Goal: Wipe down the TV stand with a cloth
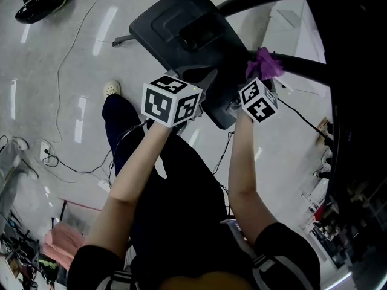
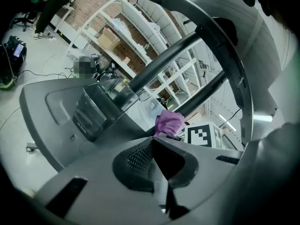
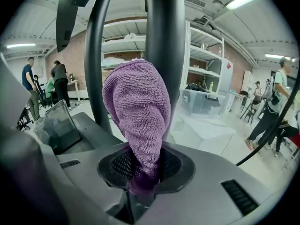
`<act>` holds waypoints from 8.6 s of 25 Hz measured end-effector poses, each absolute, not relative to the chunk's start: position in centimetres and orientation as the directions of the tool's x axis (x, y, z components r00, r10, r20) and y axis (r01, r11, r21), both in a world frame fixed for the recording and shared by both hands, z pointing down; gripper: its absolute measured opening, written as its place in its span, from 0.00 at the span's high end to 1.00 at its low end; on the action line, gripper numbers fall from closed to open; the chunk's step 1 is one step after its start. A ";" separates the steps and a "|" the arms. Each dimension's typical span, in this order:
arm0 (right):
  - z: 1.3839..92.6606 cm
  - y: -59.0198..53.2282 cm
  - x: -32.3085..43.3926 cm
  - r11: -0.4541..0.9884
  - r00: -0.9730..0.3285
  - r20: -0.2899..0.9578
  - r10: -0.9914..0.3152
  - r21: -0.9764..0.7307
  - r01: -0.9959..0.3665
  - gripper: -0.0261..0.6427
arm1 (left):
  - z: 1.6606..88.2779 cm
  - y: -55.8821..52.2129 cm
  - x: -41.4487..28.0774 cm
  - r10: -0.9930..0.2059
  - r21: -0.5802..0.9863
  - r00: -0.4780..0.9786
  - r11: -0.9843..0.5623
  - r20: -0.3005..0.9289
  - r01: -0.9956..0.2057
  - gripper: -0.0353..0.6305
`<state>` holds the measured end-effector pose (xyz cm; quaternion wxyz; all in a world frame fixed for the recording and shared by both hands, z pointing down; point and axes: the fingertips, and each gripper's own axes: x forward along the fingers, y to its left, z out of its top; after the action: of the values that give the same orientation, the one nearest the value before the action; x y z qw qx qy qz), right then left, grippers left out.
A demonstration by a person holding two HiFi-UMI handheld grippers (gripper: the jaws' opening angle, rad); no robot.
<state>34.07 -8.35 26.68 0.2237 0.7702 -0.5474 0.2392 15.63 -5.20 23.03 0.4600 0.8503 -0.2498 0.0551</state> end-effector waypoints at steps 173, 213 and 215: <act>27.3 -6.5 21.6 -0.462 0.078 0.795 -0.602 -0.268 -0.845 0.83 | 25.3 -2.8 10.5 0.026 0.724 0.903 -0.607 0.429 -0.326 0.94; 32.0 -3.1 31.1 -0.645 0.103 0.844 -0.526 -0.318 -0.695 0.83 | 26.5 0.4 11.9 0.122 0.717 0.878 -0.635 0.462 -0.289 0.94; 32.1 -2.2 31.7 -0.654 0.107 0.846 -0.523 -0.318 -0.686 0.83 | 26.4 0.6 12.7 0.130 0.714 0.880 -0.644 0.458 -0.276 0.94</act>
<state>31.75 -2.18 32.07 0.0773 0.7401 -0.4086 0.5286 12.70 0.62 26.38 0.4201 0.8737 -0.0418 0.2417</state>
